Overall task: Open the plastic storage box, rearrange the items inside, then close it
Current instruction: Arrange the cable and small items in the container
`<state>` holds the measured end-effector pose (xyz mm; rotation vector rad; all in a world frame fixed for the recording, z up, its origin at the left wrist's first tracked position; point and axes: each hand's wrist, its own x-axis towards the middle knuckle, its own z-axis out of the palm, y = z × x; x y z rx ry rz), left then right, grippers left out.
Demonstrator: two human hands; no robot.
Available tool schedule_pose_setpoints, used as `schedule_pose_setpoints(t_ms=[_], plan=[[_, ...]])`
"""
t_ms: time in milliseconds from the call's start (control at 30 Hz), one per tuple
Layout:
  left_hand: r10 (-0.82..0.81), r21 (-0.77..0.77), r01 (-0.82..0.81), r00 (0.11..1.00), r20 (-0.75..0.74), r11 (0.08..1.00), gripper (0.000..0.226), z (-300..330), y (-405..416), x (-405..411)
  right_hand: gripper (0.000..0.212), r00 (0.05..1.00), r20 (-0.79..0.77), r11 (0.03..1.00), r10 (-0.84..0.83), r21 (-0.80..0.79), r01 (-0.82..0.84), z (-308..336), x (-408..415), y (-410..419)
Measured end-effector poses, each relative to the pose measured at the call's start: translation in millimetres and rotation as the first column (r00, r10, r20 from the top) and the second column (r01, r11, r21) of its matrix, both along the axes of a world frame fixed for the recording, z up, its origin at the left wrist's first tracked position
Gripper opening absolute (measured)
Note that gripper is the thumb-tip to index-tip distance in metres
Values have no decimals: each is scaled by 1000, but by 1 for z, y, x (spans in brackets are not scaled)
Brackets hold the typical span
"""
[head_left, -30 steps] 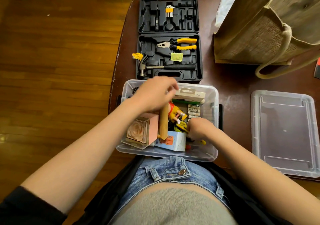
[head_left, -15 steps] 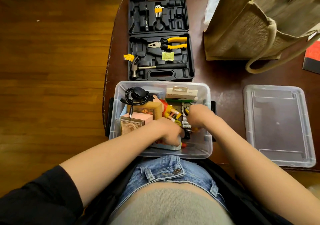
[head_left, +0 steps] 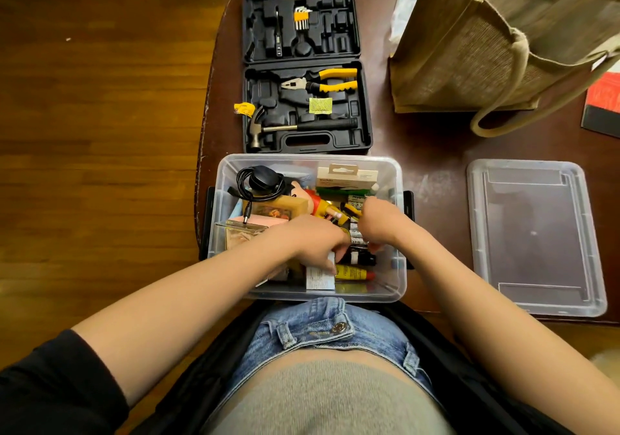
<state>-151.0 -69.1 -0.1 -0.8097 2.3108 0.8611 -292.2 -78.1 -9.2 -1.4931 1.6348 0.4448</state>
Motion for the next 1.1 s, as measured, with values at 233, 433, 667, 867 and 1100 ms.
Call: schedule_pose_setpoints(t_ms=[233, 433, 667, 867, 1100], plan=[[34, -37, -34, 999, -11, 999, 15, -2, 6, 4, 26, 993, -82, 995, 90, -34, -93, 7, -2, 9], [127, -102, -127, 992, -4, 987, 19, -6, 9, 0, 18, 978, -71, 981, 196, 13, -196, 7, -10, 18], [382, -99, -393, 918, -109, 914, 47, -11, 15, -5, 19, 970, 242, 1000, 20, -6, -19, 13, 3, 20], [354, -71, -359, 932, -77, 930, 10, -10, 11, -8, 13, 985, 156, 989, 71, 119, -90, 9, -10, 19], [523, -16, -541, 819, -238, 841, 3, -11, 20, 1, 14, 849, -260, 875, 459, -36, -484, -24, 15, 37]])
